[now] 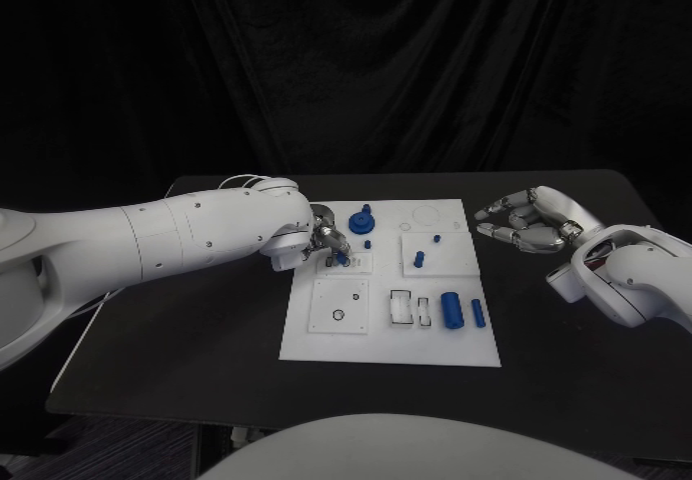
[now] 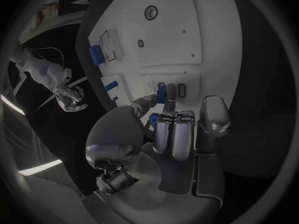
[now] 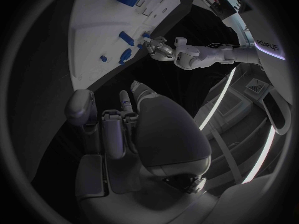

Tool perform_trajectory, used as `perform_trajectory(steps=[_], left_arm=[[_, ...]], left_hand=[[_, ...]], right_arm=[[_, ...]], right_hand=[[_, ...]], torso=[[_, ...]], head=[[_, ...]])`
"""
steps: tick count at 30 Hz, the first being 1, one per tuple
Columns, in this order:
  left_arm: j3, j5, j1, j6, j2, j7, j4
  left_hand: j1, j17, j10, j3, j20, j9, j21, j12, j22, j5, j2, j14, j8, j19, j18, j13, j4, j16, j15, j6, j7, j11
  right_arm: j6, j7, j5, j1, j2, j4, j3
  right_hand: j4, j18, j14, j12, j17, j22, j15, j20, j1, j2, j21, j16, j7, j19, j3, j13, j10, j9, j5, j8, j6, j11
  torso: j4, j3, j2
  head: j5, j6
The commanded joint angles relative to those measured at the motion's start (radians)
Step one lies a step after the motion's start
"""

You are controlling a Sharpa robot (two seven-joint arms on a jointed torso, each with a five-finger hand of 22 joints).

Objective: Assemble the parts on the task board

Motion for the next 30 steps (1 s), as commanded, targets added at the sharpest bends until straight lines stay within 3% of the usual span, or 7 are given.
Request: perform_trajectory(steps=[1, 30], left_arm=[[-0.002, 0.047, -0.006, -0.007, -0.001, -0.003, 0.005], [-0.002, 0.053, -0.025, -0.077, -0.009, 0.049, 0.008]], left_hand=[[-0.001, 0.207, 0.086, 0.008, -0.001, 0.001, -0.004, -0.004, -0.002, 0.005, 0.010, 0.088, -0.002, -0.006, 0.017, 0.245, -0.001, -0.004, 0.005, -0.003, -0.007, 0.007], [-0.001, 0.199, 0.083, 0.013, -0.002, 0.003, -0.012, -0.007, -0.012, 0.003, 0.013, 0.086, -0.005, -0.012, 0.019, 0.242, 0.000, -0.007, 0.006, -0.005, -0.006, 0.008]], right_arm=[[0.005, -0.017, 0.003, -0.003, -0.002, 0.000, 0.001], [0.011, -0.022, 0.003, -0.003, -0.005, 0.002, 0.001]], right_hand=[[0.001, 0.000, 0.055, -0.004, 0.135, 0.129, 0.009, 0.002, 0.006, 0.002, -0.002, -0.006, 0.006, -0.005, 0.004, 0.194, 0.032, -0.001, 0.005, 0.001, -0.001, 0.010], [0.000, 0.002, 0.054, -0.005, 0.132, 0.127, 0.010, 0.003, 0.007, 0.001, -0.010, -0.008, 0.006, -0.009, 0.005, 0.193, 0.030, -0.003, 0.005, 0.000, -0.004, 0.011]], torso=[[0.0003, 0.0002, 0.001], [0.0000, -0.0004, 0.000]], head=[[0.001, 0.000], [0.002, 0.000]])
